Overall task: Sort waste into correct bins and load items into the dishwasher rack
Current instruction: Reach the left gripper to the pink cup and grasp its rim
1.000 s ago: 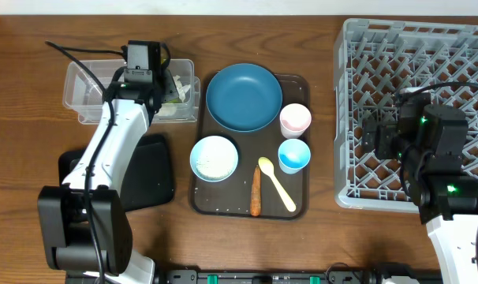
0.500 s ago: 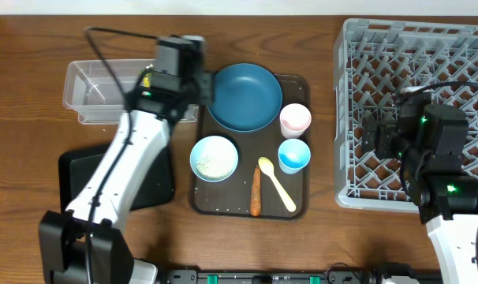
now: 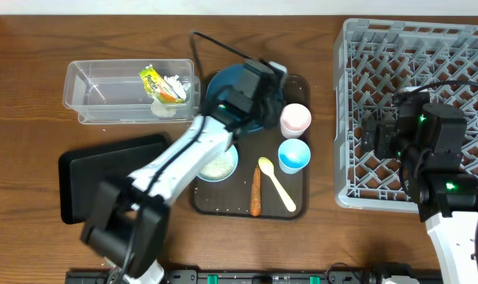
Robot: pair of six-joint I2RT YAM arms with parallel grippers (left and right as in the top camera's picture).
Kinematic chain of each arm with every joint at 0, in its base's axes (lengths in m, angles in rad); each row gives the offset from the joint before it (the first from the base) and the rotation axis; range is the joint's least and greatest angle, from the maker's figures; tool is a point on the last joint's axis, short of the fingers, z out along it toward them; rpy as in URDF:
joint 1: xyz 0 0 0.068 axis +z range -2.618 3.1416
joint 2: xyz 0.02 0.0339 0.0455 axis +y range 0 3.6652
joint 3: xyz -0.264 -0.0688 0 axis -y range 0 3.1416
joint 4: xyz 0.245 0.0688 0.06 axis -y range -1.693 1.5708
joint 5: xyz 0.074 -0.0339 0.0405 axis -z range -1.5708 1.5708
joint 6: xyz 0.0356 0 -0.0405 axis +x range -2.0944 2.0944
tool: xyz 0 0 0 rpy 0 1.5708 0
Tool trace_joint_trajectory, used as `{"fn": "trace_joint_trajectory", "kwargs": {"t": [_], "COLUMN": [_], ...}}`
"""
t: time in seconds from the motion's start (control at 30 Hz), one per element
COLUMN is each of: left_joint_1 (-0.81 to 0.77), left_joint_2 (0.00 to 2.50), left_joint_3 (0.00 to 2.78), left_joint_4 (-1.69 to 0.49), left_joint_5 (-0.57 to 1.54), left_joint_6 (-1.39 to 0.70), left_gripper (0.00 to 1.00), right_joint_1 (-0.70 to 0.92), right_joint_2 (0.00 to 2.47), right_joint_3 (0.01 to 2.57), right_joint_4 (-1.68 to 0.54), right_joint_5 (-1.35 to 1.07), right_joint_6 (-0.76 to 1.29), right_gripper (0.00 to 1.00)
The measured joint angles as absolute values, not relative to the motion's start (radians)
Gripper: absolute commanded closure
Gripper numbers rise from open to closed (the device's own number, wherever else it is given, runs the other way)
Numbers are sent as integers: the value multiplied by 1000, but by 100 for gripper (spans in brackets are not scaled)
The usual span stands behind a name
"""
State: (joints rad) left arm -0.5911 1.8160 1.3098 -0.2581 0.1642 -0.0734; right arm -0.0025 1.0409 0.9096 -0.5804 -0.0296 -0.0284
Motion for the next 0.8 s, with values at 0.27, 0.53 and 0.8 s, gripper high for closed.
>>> {"fn": "trace_joint_trajectory", "kwargs": {"t": [0.27,0.53,0.8], "left_joint_1": [-631,-641,-641], "left_joint_2": [1908,1942,1943], "left_joint_3": [1310,1310,1310], "left_joint_4": [-228,-226,-216], "left_joint_5": [182,189,189], "left_joint_6": [-75,-82,-81], "left_gripper": [51,76,87], "right_joint_1": [-2,-2,-2], "right_joint_2": [1041,1041,1041], "right_joint_3": [910,910,910], "right_joint_4": [-585,-587,-597], "right_joint_5": [-30,-30,-30], "right_joint_6": [-28,-28,-28], "right_gripper": [1,1,1]}}
